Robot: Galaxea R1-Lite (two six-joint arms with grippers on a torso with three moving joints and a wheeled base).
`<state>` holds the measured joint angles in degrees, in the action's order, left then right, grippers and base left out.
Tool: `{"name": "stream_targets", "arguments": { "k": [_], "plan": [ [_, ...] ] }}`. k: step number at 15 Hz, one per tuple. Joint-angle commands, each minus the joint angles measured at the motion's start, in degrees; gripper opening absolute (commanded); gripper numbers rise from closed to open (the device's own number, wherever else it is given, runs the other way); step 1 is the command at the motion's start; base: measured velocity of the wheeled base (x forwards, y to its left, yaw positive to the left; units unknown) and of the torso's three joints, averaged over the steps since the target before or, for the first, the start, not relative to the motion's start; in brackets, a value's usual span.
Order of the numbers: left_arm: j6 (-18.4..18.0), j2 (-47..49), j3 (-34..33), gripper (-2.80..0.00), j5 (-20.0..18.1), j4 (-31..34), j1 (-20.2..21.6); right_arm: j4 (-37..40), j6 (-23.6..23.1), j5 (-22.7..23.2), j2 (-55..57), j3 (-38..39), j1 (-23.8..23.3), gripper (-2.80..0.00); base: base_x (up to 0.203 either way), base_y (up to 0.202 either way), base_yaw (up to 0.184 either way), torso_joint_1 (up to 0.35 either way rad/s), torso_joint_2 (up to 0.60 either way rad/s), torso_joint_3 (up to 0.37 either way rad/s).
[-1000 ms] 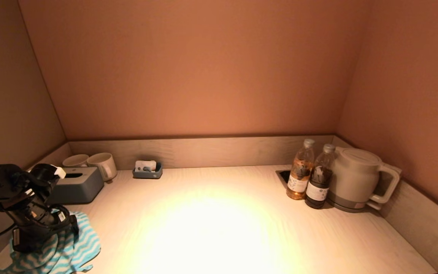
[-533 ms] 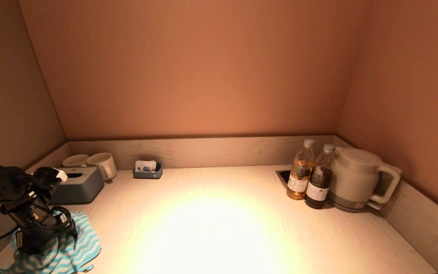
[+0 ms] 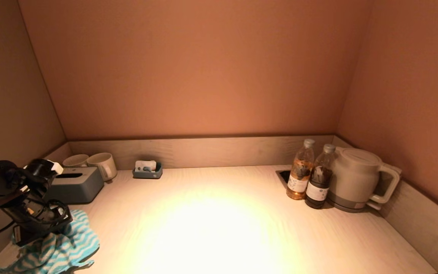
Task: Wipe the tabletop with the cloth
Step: Pick up the tablecloth
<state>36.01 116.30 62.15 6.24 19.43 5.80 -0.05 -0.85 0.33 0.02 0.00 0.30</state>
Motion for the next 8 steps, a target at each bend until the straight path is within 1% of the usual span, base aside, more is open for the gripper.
{"name": "stream_targets", "arguments": {
  "k": [1,6,8],
  "plan": [
    [0.2,-1.16,-0.1,-2.8,-0.09,0.08,0.0,-0.04,-0.03,0.03,-0.02,0.0,0.05,-2.8,0.0,0.0,0.0,0.0,0.0,0.0],
    [1.46,-6.05,-0.13,-2.8,-1.65,0.66,-1.35,0.05,-0.03,0.03,-0.02,0.0,0.05,-2.8,0.0,0.0,0.0,0.0,0.0,0.0],
    [1.96,-11.95,-0.18,-2.8,-1.72,1.81,-4.43,0.03,-0.03,0.03,-0.02,-0.09,0.05,-2.8,0.0,0.0,0.0,0.0,0.0,0.0]
  ]
}}
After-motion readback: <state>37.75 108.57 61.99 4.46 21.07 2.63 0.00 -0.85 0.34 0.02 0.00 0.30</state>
